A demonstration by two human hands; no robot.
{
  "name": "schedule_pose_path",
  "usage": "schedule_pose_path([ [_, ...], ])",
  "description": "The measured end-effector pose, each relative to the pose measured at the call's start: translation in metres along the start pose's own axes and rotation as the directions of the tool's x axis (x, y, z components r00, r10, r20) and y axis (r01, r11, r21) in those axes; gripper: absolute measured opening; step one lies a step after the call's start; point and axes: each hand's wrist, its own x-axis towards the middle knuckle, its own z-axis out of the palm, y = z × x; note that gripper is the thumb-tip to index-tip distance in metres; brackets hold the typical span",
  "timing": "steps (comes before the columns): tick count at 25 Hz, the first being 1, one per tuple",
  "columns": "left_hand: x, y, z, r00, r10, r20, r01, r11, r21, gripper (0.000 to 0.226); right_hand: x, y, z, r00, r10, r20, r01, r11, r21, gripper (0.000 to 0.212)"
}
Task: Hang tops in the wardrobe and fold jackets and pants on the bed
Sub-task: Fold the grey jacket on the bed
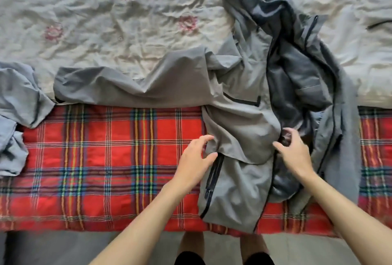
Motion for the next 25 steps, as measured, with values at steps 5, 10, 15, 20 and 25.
schedule_pose_path([
  [5,0.035,0.053,0.05,0.997,0.037,-0.062,-0.033,0.997,0.068,0.02,-0.029,0.014,-0.01,0.663,-0.52,0.539,0.646,0.761,-0.061,0.051],
  [10,0.064,0.134,0.117,0.996,0.041,-0.079,-0.044,0.998,-0.035,0.019,0.071,0.085,-0.134,0.948,-0.267,-0.172,0.254,0.963,-0.093,0.049],
  [15,0.106,0.209,0.199,0.941,-0.102,0.323,0.048,0.984,0.171,0.052,0.092,0.121,-0.149,0.975,-0.006,0.22,-0.04,0.977,0.208,0.022],
  [20,0.145,0.211,0.228,0.934,-0.354,0.054,0.328,0.906,0.269,0.052,0.038,0.114,-0.135,0.974,-0.107,0.201,-0.013,0.856,0.516,0.037],
  [25,0.15,0.183,0.197,0.955,-0.295,0.014,0.28,0.92,0.275,0.012,0.103,0.157,-0.177,0.851,0.484,0.204,-0.326,0.181,0.928,0.021],
])
